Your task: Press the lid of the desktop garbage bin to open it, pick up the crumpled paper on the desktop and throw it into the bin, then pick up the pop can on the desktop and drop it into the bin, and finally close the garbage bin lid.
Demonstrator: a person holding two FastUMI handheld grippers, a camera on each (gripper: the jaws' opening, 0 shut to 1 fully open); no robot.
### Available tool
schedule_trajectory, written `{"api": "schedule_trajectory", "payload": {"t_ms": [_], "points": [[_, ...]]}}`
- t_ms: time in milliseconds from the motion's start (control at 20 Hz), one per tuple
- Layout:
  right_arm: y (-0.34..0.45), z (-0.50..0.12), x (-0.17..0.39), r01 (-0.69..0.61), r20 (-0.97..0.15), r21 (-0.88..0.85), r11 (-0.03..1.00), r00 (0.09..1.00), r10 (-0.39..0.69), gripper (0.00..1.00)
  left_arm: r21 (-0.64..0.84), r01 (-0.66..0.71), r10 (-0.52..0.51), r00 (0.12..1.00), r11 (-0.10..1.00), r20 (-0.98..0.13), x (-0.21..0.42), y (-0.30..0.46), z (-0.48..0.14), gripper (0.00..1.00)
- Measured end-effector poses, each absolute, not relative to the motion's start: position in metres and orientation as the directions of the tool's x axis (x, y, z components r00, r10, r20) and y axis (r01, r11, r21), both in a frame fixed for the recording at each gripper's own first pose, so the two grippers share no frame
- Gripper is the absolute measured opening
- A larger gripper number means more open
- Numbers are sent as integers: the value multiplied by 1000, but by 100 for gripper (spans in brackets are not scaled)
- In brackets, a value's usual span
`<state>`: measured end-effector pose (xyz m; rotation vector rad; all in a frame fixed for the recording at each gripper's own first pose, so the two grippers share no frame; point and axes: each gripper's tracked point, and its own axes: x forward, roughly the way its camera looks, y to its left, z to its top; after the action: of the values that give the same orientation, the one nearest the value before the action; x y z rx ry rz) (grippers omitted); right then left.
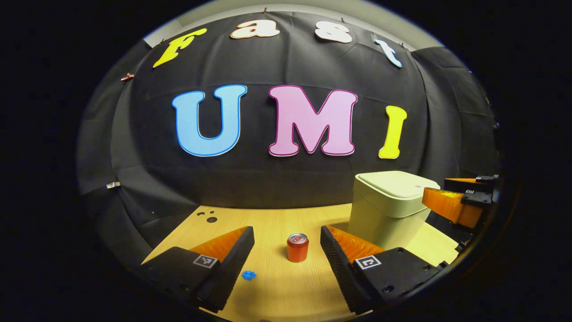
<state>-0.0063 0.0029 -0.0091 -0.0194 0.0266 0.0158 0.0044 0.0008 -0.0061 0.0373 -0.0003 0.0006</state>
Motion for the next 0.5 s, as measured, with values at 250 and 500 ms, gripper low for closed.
{"api": "schedule_trajectory", "payload": {"t_ms": [250,500], "points": [[4,-6,-6,-14,-21,-24,1000,1000,14,98,44,11,-11,1000,999,7,5,-1,-6,96],[4,0,-6,-2,1,-47,999,1000,2,95,42,8,-8,1000,999,5,7,1,-5,96]]}}
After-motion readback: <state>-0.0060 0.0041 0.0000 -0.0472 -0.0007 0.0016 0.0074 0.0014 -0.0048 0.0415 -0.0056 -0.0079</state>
